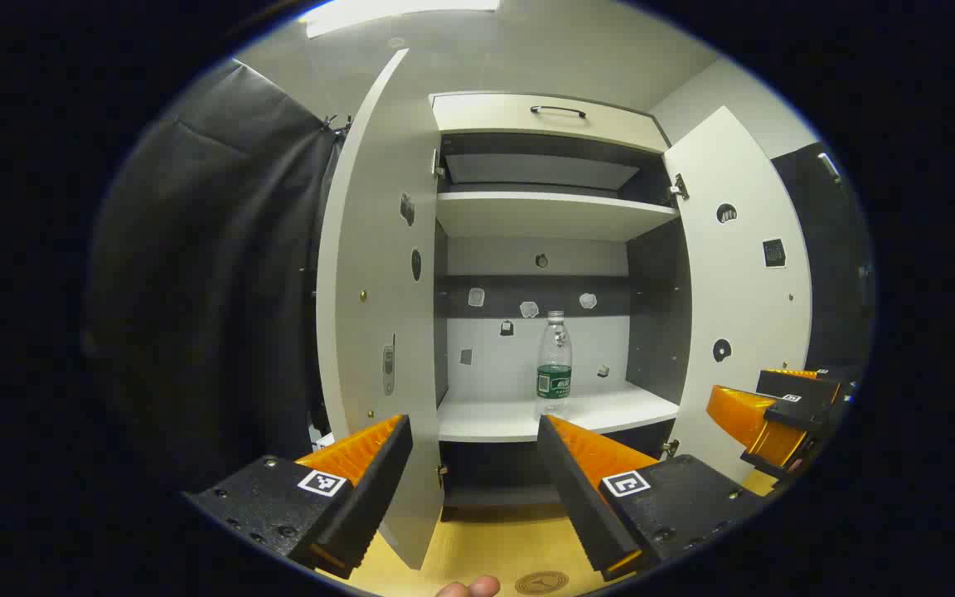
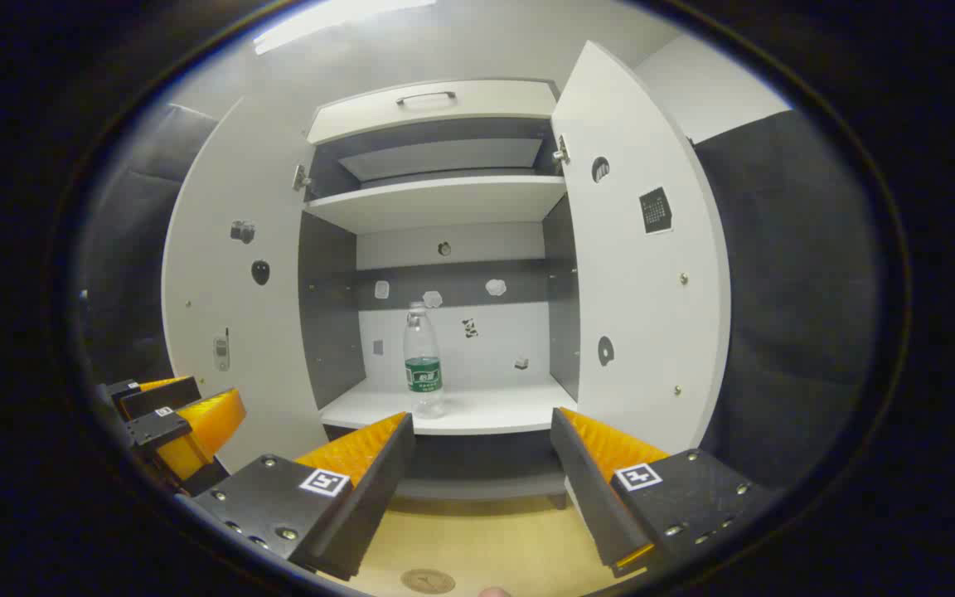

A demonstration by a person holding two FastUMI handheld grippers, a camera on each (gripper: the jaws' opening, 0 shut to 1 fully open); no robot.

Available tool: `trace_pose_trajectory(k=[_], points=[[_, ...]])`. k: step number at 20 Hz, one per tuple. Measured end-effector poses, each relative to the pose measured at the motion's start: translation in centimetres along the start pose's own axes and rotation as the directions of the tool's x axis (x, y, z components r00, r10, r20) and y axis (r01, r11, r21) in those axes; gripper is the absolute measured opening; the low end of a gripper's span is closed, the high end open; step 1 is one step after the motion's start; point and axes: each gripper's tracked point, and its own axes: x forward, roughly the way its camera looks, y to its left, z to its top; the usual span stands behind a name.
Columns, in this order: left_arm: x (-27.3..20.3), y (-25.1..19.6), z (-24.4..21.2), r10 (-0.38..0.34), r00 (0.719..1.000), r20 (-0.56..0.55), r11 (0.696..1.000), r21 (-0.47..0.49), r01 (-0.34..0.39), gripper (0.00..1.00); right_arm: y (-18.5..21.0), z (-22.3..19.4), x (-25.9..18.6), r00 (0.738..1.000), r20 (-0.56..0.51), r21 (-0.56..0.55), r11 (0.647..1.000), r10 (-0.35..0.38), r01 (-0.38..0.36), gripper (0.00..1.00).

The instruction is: Grasp the bottle in the cabinet with the left hand and place it on the coaster, then close the right door with the right hand and the left door with the left hand.

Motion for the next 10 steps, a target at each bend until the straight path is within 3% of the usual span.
trace_pose_trajectory(k=[10], points=[[0.83, 0.12, -0.31, 0.0, 1.0, -0.002, 1.0, 0.005, 0.0, 0.96, -0.08, -0.1, 0.28, 1.0, -0.015, -0.002, 1.0, 0.001, -0.001, 1.0]])
